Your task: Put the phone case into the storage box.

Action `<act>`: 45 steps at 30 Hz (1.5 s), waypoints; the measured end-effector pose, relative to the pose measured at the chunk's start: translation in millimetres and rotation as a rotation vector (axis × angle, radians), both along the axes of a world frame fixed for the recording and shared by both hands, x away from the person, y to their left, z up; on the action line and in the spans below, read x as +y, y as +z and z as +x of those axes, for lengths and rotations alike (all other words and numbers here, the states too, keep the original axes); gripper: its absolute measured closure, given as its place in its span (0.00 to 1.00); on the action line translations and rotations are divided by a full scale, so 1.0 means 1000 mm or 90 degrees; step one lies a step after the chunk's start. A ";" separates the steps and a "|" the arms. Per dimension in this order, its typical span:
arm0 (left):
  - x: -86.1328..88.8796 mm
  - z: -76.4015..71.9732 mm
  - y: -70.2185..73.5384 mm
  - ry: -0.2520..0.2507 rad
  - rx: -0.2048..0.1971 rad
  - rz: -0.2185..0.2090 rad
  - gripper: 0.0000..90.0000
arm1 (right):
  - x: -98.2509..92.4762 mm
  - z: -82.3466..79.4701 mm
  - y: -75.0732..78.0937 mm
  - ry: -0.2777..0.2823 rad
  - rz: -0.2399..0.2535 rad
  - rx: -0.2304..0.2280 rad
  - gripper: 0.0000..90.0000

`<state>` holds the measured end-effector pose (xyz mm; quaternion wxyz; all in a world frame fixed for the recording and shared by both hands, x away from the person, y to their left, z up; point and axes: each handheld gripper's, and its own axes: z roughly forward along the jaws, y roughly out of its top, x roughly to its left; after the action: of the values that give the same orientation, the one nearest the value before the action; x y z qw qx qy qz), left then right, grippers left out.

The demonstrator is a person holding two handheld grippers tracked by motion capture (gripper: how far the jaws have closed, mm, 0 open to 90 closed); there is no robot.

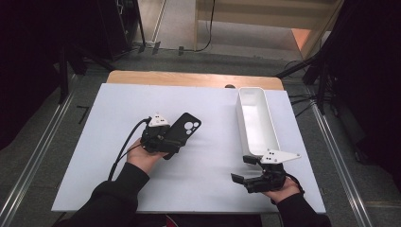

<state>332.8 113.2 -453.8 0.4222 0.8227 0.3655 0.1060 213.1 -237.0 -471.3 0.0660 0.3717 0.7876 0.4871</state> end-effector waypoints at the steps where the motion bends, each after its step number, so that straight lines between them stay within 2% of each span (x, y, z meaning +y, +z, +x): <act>1: 0.000 -0.002 0.000 0.001 -0.004 -0.003 0.16 | 0.001 0.000 0.001 -0.001 -0.001 -0.005 0.15; 6: -0.002 -0.010 0.001 0.016 -0.023 -0.015 0.16 | 0.005 0.000 0.004 0.000 -0.001 -0.012 0.15; 9: -0.002 -0.014 0.000 0.029 -0.024 -0.029 0.16 | 0.008 0.001 0.005 0.000 -0.003 -0.009 0.15; 14: -0.003 -0.018 -0.002 0.042 -0.026 -0.035 0.16 | 0.012 0.004 0.009 -0.008 0.005 0.005 0.15; 21: -0.005 -0.024 -0.003 0.060 -0.046 -0.040 0.16 | 0.015 0.009 0.015 -0.019 -0.004 -0.001 0.15; 27: -0.007 -0.028 -0.006 0.069 -0.052 -0.047 0.16 | 0.019 0.016 0.020 -0.030 -0.008 0.020 0.15; 32: -0.008 -0.031 -0.007 0.079 -0.058 -0.057 0.16 | 0.022 0.022 0.024 -0.045 -0.010 0.025 0.15; 34: -0.008 -0.031 -0.007 0.084 -0.055 -0.063 0.16 | 0.024 0.024 0.025 -0.051 0.003 0.037 0.15; 40: -0.009 -0.034 -0.011 0.094 -0.060 -0.072 0.16 | 0.027 0.031 0.029 -0.067 -0.003 0.032 0.15; 45: -0.010 -0.035 -0.011 0.102 -0.062 -0.079 0.16 | 0.032 0.036 0.030 -0.075 0.010 0.050 0.15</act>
<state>297.5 103.0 -464.8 0.4798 0.7569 0.4151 0.1568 249.4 -205.1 -441.2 0.0606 0.4370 0.7623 0.4736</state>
